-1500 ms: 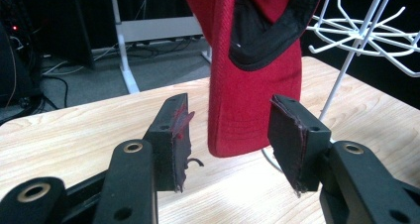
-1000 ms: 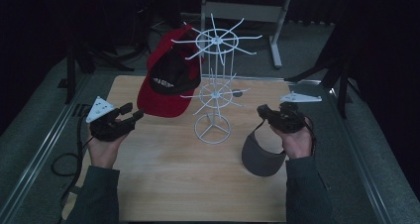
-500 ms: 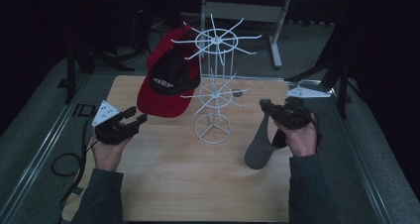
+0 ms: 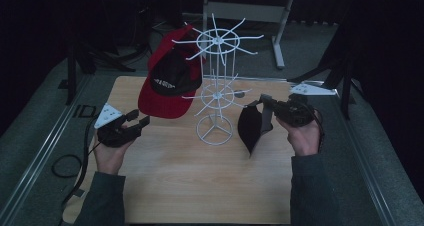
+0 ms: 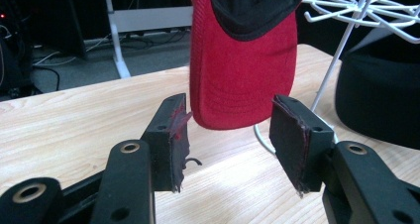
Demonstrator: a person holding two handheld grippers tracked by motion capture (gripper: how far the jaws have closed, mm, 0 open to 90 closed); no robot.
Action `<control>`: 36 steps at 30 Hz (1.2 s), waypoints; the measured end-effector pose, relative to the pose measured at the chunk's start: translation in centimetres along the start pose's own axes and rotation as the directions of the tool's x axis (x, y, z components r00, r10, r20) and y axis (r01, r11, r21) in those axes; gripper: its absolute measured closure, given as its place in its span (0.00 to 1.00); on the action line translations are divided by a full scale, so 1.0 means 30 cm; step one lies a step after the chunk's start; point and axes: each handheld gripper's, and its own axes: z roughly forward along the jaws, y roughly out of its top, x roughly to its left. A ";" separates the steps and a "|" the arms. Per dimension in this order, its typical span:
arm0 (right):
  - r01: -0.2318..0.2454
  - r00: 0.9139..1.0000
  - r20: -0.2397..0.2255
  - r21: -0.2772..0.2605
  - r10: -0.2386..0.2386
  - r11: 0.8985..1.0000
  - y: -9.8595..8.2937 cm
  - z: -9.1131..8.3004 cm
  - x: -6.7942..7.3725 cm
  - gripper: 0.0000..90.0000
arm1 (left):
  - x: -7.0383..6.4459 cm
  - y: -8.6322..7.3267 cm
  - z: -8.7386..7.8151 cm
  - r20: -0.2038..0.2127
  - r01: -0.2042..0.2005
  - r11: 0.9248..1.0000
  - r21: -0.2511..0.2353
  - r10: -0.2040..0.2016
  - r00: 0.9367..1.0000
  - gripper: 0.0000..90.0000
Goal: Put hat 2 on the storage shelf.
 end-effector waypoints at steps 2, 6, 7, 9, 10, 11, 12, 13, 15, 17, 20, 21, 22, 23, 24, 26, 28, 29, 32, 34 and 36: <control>0.000 1.000 -0.006 -0.007 0.000 1.000 0.002 -0.001 0.000 1.00 | -0.003 -0.004 0.000 0.000 -0.002 1.000 0.004 0.002 1.000 0.55; 0.007 1.000 -0.008 -0.015 -0.008 1.000 0.011 -0.007 0.006 1.00 | -0.005 -0.009 0.002 -0.002 -0.002 1.000 0.010 0.002 1.000 0.55; 0.007 1.000 -0.008 -0.015 -0.008 1.000 0.011 -0.007 0.006 1.00 | -0.005 -0.009 0.002 -0.002 -0.002 1.000 0.010 0.002 1.000 0.55; 0.007 1.000 -0.008 -0.020 -0.007 1.000 0.016 -0.010 0.008 1.00 | -0.004 -0.010 0.002 -0.003 -0.001 1.000 0.011 0.001 1.000 0.55; 0.009 1.000 -0.008 -0.023 -0.009 1.000 0.019 -0.011 0.009 1.00 | -0.004 -0.011 0.001 -0.004 -0.001 1.000 0.011 0.001 1.000 0.55; 0.011 1.000 -0.008 -0.025 -0.012 1.000 0.021 -0.013 0.010 1.00 | -0.004 -0.011 0.001 -0.004 -0.001 1.000 0.011 0.001 1.000 0.55; 0.010 1.000 -0.006 -0.032 -0.011 0.999 0.026 -0.018 0.013 1.00 | -0.004 -0.012 0.000 -0.004 0.000 1.000 0.011 0.000 1.000 0.55; 0.010 1.000 -0.006 -0.032 -0.011 0.999 0.026 -0.018 0.013 1.00 | -0.004 -0.012 0.000 -0.004 0.001 1.000 0.011 -0.001 1.000 0.55; 0.012 1.000 -0.006 -0.040 -0.012 0.999 0.032 -0.025 0.014 1.00 | -0.004 -0.014 0.000 -0.004 0.003 1.000 0.012 -0.003 1.000 0.55; 0.012 1.000 -0.006 -0.048 -0.012 0.999 0.037 -0.031 0.014 1.00 | -0.005 -0.015 0.002 -0.003 0.003 1.000 0.013 -0.003 1.000 0.55; 0.011 1.000 -0.012 -0.062 -0.012 0.998 0.048 -0.036 0.010 1.00 | -0.006 -0.017 0.005 -0.001 0.004 1.000 0.018 -0.004 1.000 0.55; 0.011 1.000 -0.012 -0.062 -0.012 0.998 0.048 -0.036 0.010 1.00 | -0.006 -0.017 0.005 -0.001 0.004 1.000 0.018 -0.004 1.000 0.55; 0.011 1.000 -0.011 -0.064 -0.012 0.998 0.050 -0.037 0.009 1.00 | -0.007 -0.017 0.004 0.000 0.004 1.000 0.017 -0.004 1.000 0.55; 0.012 1.000 -0.012 -0.064 -0.013 0.998 0.053 -0.037 0.009 1.00 | -0.008 -0.017 0.003 -0.001 0.003 1.000 0.015 -0.003 1.000 0.55; 0.016 1.000 -0.014 -0.067 -0.017 0.998 0.057 -0.038 0.009 1.00 | -0.008 -0.016 0.002 0.000 0.004 1.000 0.015 -0.004 1.000 0.55; 0.023 0.999 -0.021 -0.074 -0.024 0.997 0.061 -0.038 0.008 1.00 | -0.007 -0.015 -0.001 -0.002 0.005 1.000 0.013 -0.005 1.000 0.55; 0.028 0.999 -0.025 -0.076 -0.030 0.997 0.064 -0.038 0.008 1.00 | -0.007 -0.014 -0.004 -0.004 0.005 1.000 0.010 -0.005 1.000 0.55; 0.028 0.999 -0.025 -0.076 -0.030 0.997 0.064 -0.038 0.008 1.00 | -0.006 -0.014 -0.005 -0.005 0.005 1.000 0.009 -0.005 1.000 0.55; 0.029 0.999 -0.031 -0.084 -0.032 0.996 0.069 -0.042 0.010 1.00 | -0.007 -0.014 -0.007 -0.005 0.005 1.000 0.009 -0.005 1.000 0.55; 0.028 0.999 -0.036 -0.089 -0.031 0.996 0.072 -0.045 0.011 1.00 | -0.007 -0.014 -0.007 -0.006 0.004 1.000 0.009 -0.004 1.000 0.55; 0.028 0.999 -0.036 -0.091 -0.031 0.995 0.074 -0.046 0.011 1.00 | -0.007 -0.015 -0.006 -0.007 0.004 1.000 0.010 -0.003 1.000 0.55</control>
